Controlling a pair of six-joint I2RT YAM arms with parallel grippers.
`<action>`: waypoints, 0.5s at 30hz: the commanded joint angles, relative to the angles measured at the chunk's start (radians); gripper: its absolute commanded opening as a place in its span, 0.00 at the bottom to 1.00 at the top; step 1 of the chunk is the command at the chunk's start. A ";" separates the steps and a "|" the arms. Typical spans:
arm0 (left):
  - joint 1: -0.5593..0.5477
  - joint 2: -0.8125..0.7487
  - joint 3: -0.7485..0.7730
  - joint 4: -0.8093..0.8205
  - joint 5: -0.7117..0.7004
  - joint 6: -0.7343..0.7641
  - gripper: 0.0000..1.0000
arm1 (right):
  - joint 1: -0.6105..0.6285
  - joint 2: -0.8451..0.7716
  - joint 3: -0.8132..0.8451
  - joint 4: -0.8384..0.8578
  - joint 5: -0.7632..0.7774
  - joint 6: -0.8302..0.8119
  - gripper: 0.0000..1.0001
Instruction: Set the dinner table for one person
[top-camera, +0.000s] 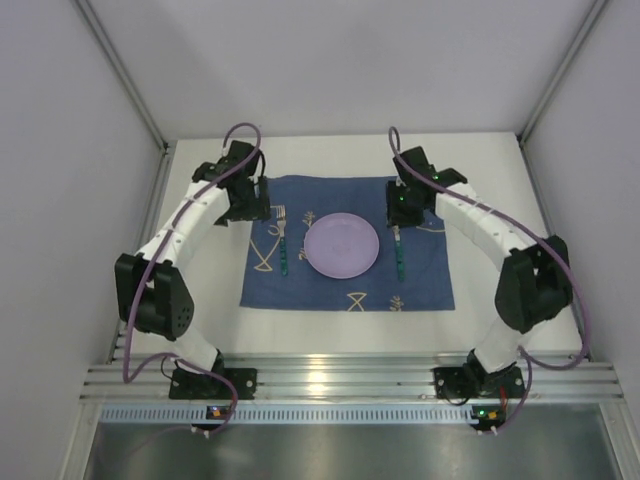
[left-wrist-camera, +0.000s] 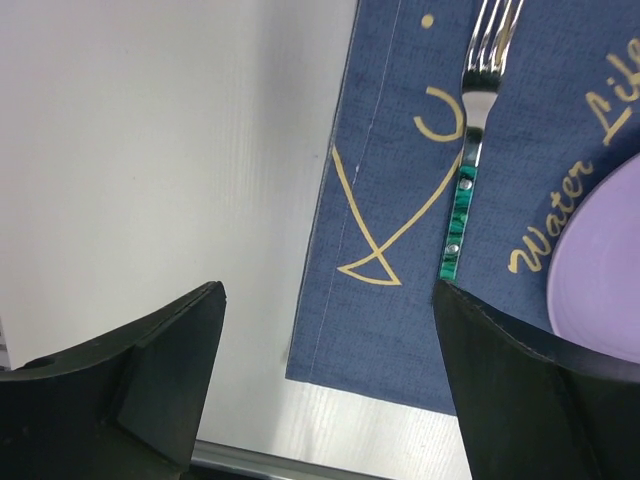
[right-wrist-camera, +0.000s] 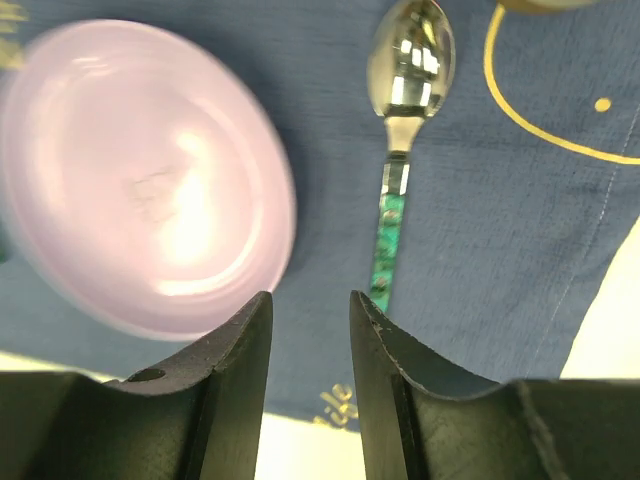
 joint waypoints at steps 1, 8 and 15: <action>0.006 -0.003 0.096 -0.040 -0.032 0.048 0.90 | 0.036 -0.174 0.015 -0.023 -0.024 -0.024 0.37; 0.006 -0.075 0.217 0.048 -0.114 0.081 0.89 | 0.068 -0.537 -0.041 0.086 0.022 -0.077 0.77; 0.005 -0.431 -0.411 0.769 -0.320 0.269 0.89 | 0.068 -0.930 -0.526 0.450 0.068 -0.014 1.00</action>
